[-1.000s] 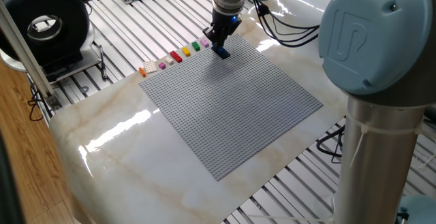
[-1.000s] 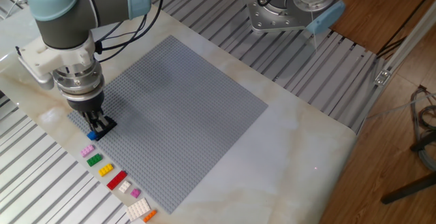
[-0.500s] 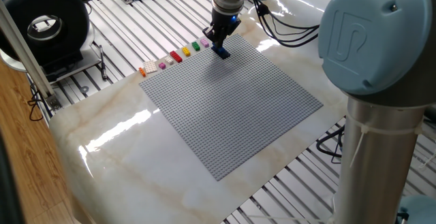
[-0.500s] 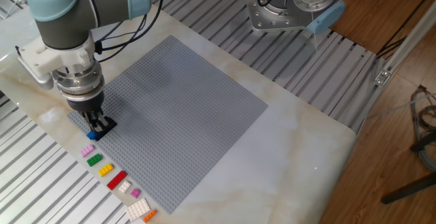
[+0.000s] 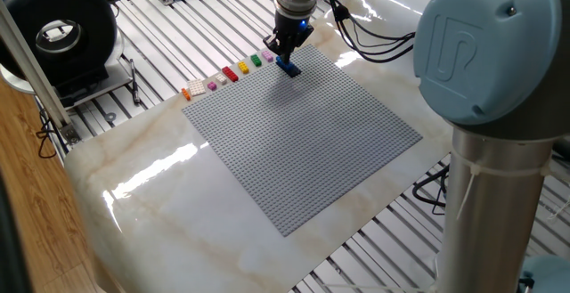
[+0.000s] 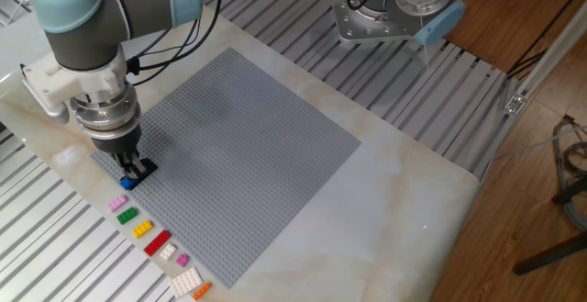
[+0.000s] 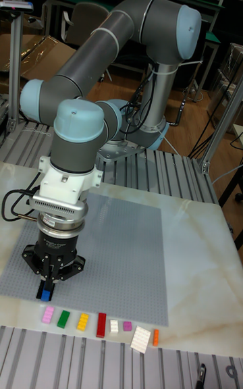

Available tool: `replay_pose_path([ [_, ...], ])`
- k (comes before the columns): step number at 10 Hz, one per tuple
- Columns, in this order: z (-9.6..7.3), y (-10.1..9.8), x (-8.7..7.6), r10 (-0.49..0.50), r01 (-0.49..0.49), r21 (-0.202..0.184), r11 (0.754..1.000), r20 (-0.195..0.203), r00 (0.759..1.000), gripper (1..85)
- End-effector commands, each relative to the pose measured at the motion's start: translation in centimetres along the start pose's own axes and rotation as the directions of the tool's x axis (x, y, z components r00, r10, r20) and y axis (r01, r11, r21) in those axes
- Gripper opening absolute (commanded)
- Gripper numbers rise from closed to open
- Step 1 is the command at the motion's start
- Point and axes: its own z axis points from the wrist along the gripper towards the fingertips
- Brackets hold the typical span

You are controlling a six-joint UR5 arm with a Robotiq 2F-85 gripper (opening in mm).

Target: Stack small Lego blocks one on top of the other

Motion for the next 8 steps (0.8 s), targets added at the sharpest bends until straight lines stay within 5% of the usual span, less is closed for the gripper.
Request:
replay_pose_path([
  [1,-0.02,-0.35,-0.09,0.0,0.0,-0.005,1.0,0.0,1.0,9.3],
  [6,0.07,-0.15,-0.55,0.009,-0.009,-0.011,1.0,0.0,1.0,9.0],
  [8,-0.2,-0.29,-0.44,0.013,-0.013,0.016,1.0,-0.017,1.0,8.3],
])
